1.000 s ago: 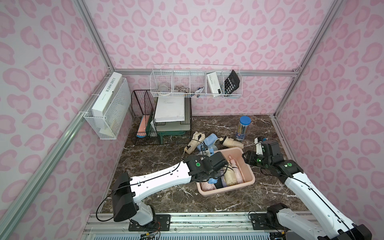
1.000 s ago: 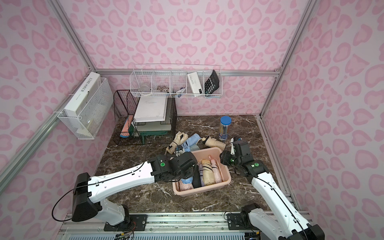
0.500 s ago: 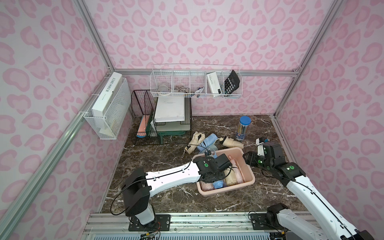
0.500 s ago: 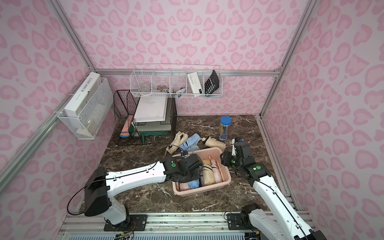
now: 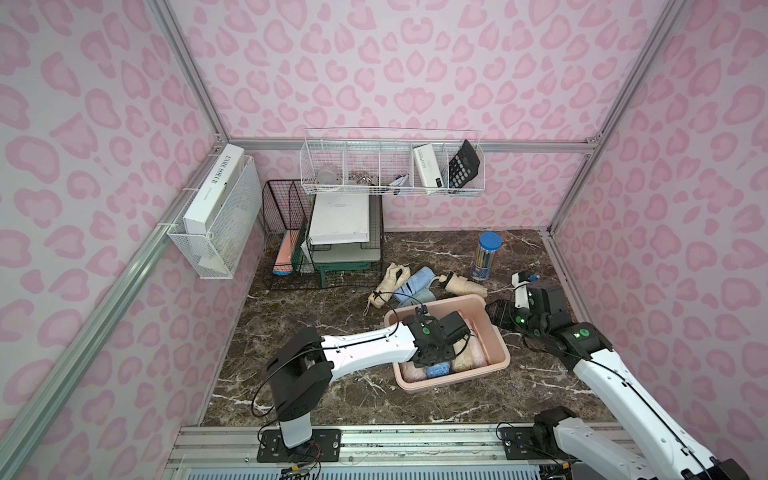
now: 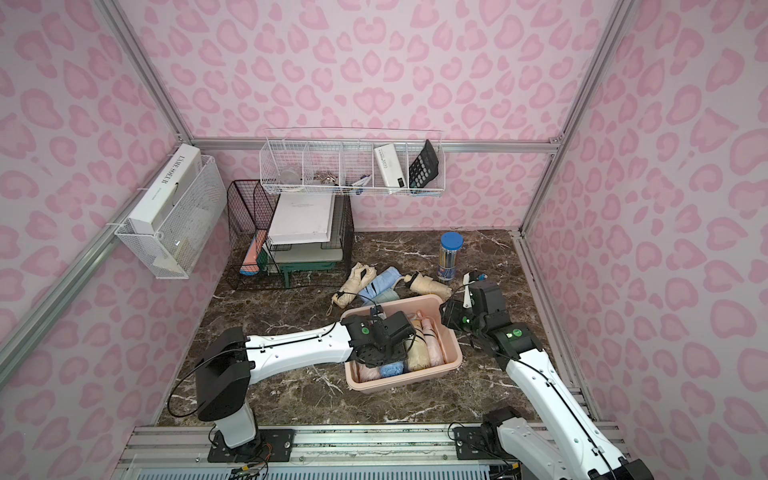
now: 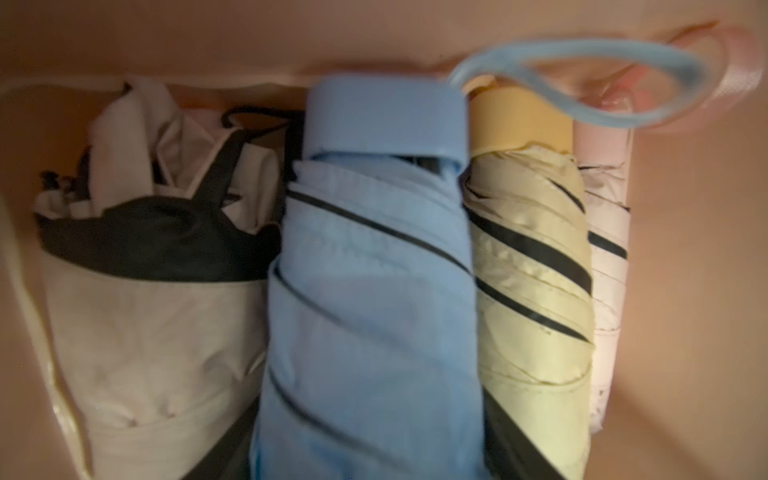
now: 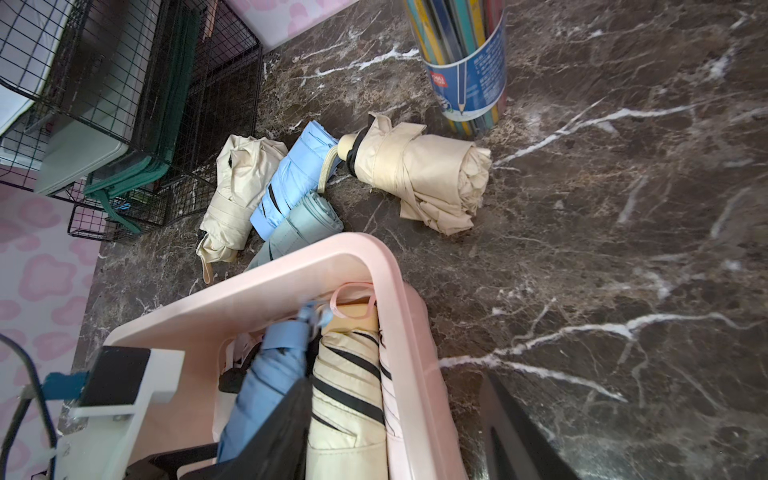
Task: Put the umbrella into the storage box
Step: Place the umbrella in the storage box.
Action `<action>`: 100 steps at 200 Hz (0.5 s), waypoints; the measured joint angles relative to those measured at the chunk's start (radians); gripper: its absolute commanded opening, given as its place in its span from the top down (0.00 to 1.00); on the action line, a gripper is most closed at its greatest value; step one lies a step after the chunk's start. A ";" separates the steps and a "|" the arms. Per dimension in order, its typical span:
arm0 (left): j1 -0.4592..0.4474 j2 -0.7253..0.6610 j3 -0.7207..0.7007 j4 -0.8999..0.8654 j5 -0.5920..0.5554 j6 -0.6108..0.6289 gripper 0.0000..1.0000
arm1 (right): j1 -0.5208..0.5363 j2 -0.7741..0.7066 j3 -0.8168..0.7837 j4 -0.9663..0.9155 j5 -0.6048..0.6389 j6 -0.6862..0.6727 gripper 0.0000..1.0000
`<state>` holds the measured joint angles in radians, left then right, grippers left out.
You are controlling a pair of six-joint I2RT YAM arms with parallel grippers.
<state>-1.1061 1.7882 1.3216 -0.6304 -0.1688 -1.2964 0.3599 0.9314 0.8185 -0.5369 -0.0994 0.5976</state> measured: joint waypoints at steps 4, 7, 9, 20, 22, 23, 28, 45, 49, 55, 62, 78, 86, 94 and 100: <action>0.000 -0.002 -0.001 0.002 -0.002 -0.008 0.22 | 0.000 0.000 0.001 0.000 0.000 0.000 0.42; 0.000 -0.003 -0.002 0.004 -0.003 -0.011 0.21 | 0.000 0.000 0.001 0.000 0.000 0.000 0.41; 0.001 -0.005 -0.003 0.005 -0.004 -0.010 0.20 | 0.000 0.000 0.002 -0.001 0.000 0.000 0.41; 0.001 -0.018 -0.009 0.007 -0.008 -0.014 0.17 | 0.000 0.000 0.006 -0.007 0.000 -0.001 0.41; 0.001 -0.020 -0.010 0.007 -0.008 -0.016 0.17 | 0.000 0.001 0.008 -0.008 0.000 -0.001 0.41; 0.001 -0.021 -0.011 0.007 -0.008 -0.016 0.17 | 0.000 0.001 0.008 -0.008 0.000 -0.001 0.41; 0.001 -0.029 -0.014 0.006 -0.011 -0.020 0.16 | 0.000 0.001 0.011 -0.009 0.000 -0.001 0.41; 0.000 -0.060 -0.021 -0.003 -0.022 -0.037 0.15 | 0.000 0.006 0.023 -0.011 0.000 -0.008 0.40; -0.001 -0.068 -0.021 -0.007 -0.025 -0.037 0.15 | 0.000 0.009 0.024 -0.012 0.000 -0.008 0.40; -0.003 -0.081 -0.021 -0.014 -0.031 -0.039 0.15 | 0.000 0.013 0.027 -0.013 0.000 -0.012 0.40; -0.006 -0.098 -0.017 -0.029 -0.040 -0.040 0.14 | 0.000 0.017 0.032 -0.013 0.000 -0.019 0.40; -0.014 -0.136 0.002 -0.068 -0.066 -0.041 0.14 | 0.000 0.029 0.042 -0.013 0.000 -0.026 0.39; -0.019 -0.158 0.016 -0.092 -0.085 -0.040 0.15 | 0.000 0.034 0.047 -0.013 0.000 -0.028 0.39; -0.022 -0.180 0.029 -0.116 -0.104 -0.040 0.17 | 0.000 0.040 0.051 -0.011 0.000 -0.035 0.39; -0.027 -0.198 0.039 -0.141 -0.122 -0.041 0.18 | 0.000 0.043 0.053 -0.010 0.000 -0.039 0.38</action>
<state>-1.1336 1.5898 1.3605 -0.7712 -0.2909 -1.3373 0.3595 0.9745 0.8715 -0.5472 -0.0990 0.5591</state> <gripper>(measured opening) 0.844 0.613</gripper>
